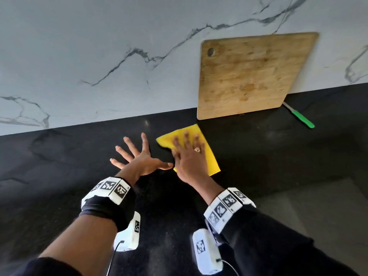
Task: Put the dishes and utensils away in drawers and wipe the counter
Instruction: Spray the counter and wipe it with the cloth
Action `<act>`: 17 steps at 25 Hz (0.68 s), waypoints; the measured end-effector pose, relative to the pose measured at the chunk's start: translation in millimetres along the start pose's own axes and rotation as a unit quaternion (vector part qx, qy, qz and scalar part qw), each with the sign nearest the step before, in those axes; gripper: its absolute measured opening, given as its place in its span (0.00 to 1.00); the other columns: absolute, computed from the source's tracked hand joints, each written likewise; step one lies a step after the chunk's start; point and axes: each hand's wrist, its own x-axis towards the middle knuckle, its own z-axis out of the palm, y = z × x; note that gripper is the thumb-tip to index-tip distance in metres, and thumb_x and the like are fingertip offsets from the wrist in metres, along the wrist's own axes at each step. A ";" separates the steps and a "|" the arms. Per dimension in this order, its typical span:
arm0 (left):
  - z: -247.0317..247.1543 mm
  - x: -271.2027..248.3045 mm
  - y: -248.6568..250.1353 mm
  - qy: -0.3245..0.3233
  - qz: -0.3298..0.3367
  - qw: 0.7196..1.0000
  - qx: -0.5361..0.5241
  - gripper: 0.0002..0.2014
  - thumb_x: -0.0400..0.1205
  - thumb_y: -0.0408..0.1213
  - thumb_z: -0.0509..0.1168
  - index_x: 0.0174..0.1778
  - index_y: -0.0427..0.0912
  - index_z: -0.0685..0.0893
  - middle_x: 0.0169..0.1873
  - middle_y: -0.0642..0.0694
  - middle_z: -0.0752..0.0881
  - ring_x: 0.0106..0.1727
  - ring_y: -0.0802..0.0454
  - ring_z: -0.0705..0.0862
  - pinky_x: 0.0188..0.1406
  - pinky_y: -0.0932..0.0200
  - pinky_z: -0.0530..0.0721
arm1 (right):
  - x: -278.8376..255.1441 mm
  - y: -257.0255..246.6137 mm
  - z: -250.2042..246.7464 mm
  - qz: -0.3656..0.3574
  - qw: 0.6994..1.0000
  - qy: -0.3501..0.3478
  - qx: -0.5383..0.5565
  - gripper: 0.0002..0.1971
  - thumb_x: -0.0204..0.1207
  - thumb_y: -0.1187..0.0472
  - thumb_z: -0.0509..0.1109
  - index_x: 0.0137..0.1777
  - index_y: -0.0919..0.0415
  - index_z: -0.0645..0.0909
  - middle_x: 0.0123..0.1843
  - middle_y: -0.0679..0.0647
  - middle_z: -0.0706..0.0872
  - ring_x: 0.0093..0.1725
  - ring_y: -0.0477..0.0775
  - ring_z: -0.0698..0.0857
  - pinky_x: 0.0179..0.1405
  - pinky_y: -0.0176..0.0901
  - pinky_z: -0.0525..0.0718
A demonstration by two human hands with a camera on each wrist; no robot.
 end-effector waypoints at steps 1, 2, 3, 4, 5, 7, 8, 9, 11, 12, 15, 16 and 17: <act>-1.1 0.2 -2.5 -0.001 0.001 1.000 -0.001 0.69 0.59 0.75 0.73 0.78 0.66 0.24 0.77 0.42 0.17 0.78 0.30 0.21 0.72 0.21 0.30 | -5.9 7.1 -2.0 -0.062 0.998 -0.024 -0.001 0.27 0.89 0.45 0.44 0.87 0.43 0.48 0.89 0.51 0.42 0.87 0.62 0.39 0.84 0.58 0.39; -1.8 -2.4 -2.3 -0.003 0.007 1.000 -0.006 0.68 0.60 0.73 0.73 0.79 0.66 0.25 0.77 0.42 0.18 0.78 0.30 0.21 0.72 0.21 0.31 | -12.2 28.7 -10.2 -0.102 0.994 -0.037 -0.009 0.27 0.87 0.43 0.42 0.86 0.42 0.51 0.89 0.50 0.45 0.87 0.60 0.42 0.85 0.56 0.41; -1.9 -5.7 -2.4 0.003 0.015 1.000 -0.013 0.67 0.62 0.72 0.73 0.80 0.66 0.27 0.78 0.42 0.19 0.79 0.30 0.22 0.73 0.22 0.30 | -19.7 60.6 -17.7 -0.099 0.995 -0.032 0.000 0.29 0.84 0.41 0.41 0.85 0.42 0.55 0.88 0.50 0.49 0.87 0.59 0.46 0.85 0.54 0.44; -1.5 -9.5 -4.0 0.022 0.022 0.999 -0.020 0.64 0.63 0.72 0.73 0.81 0.66 0.30 0.79 0.43 0.20 0.79 0.31 0.23 0.73 0.23 0.30 | -27.2 98.5 -25.6 -0.061 0.998 -0.010 0.020 0.31 0.81 0.40 0.41 0.84 0.43 0.59 0.88 0.51 0.53 0.87 0.60 0.51 0.85 0.53 0.46; 1.5 -15.1 -5.4 0.050 0.035 0.998 -0.023 0.61 0.66 0.71 0.72 0.83 0.66 0.34 0.81 0.43 0.23 0.80 0.33 0.24 0.74 0.25 0.29 | -40.2 138.3 -34.9 0.004 0.999 0.030 0.031 0.31 0.80 0.39 0.42 0.83 0.44 0.62 0.87 0.53 0.56 0.86 0.61 0.54 0.84 0.52 0.47; 17.9 -32.1 -7.7 0.082 0.088 0.993 -0.017 0.52 0.73 0.68 0.68 0.86 0.61 0.43 0.84 0.44 0.31 0.84 0.38 0.29 0.80 0.32 0.32 | -75.5 187.1 -45.1 0.142 0.988 0.059 0.018 0.26 0.85 0.44 0.48 0.84 0.42 0.60 0.88 0.54 0.54 0.86 0.63 0.52 0.83 0.56 0.47; 31.0 -43.8 -9.5 0.086 0.121 0.989 -0.009 0.48 0.77 0.64 0.66 0.86 0.58 0.45 0.85 0.44 0.33 0.85 0.40 0.32 0.82 0.36 0.35 | -90.7 183.6 -44.9 0.202 0.978 0.048 0.007 0.26 0.87 0.47 0.50 0.85 0.41 0.57 0.89 0.54 0.50 0.87 0.64 0.49 0.83 0.60 0.46; 45.7 -56.5 -13.8 0.085 0.146 0.986 -0.006 0.45 0.79 0.59 0.66 0.86 0.57 0.47 0.85 0.44 0.34 0.85 0.42 0.34 0.83 0.38 0.37 | -100.6 161.7 -37.6 0.228 0.973 0.043 -0.004 0.26 0.88 0.49 0.52 0.85 0.40 0.54 0.89 0.54 0.47 0.86 0.66 0.46 0.82 0.64 0.45; 65.1 -83.8 -28.3 0.084 0.144 0.984 -0.059 0.45 0.79 0.44 0.70 0.86 0.57 0.48 0.85 0.46 0.33 0.86 0.43 0.37 0.84 0.41 0.42 | -114.5 81.9 -16.9 0.163 0.987 0.006 0.008 0.26 0.87 0.51 0.53 0.85 0.42 0.56 0.89 0.56 0.42 0.86 0.69 0.41 0.80 0.72 0.39; 66.4 -92.9 -37.4 0.097 0.126 0.981 -0.111 0.47 0.77 0.37 0.71 0.86 0.57 0.50 0.85 0.46 0.34 0.86 0.41 0.41 0.84 0.41 0.47 | -127.2 39.8 -2.1 0.072 0.997 -0.015 0.010 0.26 0.87 0.52 0.53 0.84 0.42 0.57 0.88 0.56 0.40 0.86 0.69 0.38 0.78 0.74 0.36; 64.8 -115.3 -69.1 0.123 0.088 0.965 -0.215 0.45 0.75 0.28 0.69 0.86 0.55 0.55 0.86 0.47 0.42 0.86 0.42 0.50 0.84 0.41 0.53 | -207.1 -26.7 36.3 -0.179 0.980 -0.087 -0.005 0.27 0.87 0.48 0.54 0.85 0.38 0.54 0.89 0.49 0.43 0.86 0.63 0.37 0.79 0.69 0.32; 71.4 -125.1 -77.0 0.117 0.081 0.970 -0.198 0.43 0.77 0.30 0.69 0.86 0.54 0.56 0.87 0.47 0.45 0.86 0.44 0.49 0.84 0.41 0.51 | -223.7 -13.2 35.6 -0.213 0.973 -0.085 0.007 0.26 0.87 0.47 0.53 0.84 0.38 0.56 0.89 0.48 0.47 0.87 0.60 0.41 0.81 0.66 0.35; 82.1 -136.8 -80.1 0.110 0.075 0.980 -0.147 0.41 0.79 0.34 0.69 0.86 0.53 0.57 0.87 0.47 0.46 0.86 0.45 0.47 0.84 0.41 0.48 | -229.7 12.0 27.3 -0.226 0.972 -0.057 0.023 0.25 0.86 0.46 0.52 0.83 0.39 0.61 0.88 0.48 0.53 0.87 0.60 0.48 0.82 0.66 0.41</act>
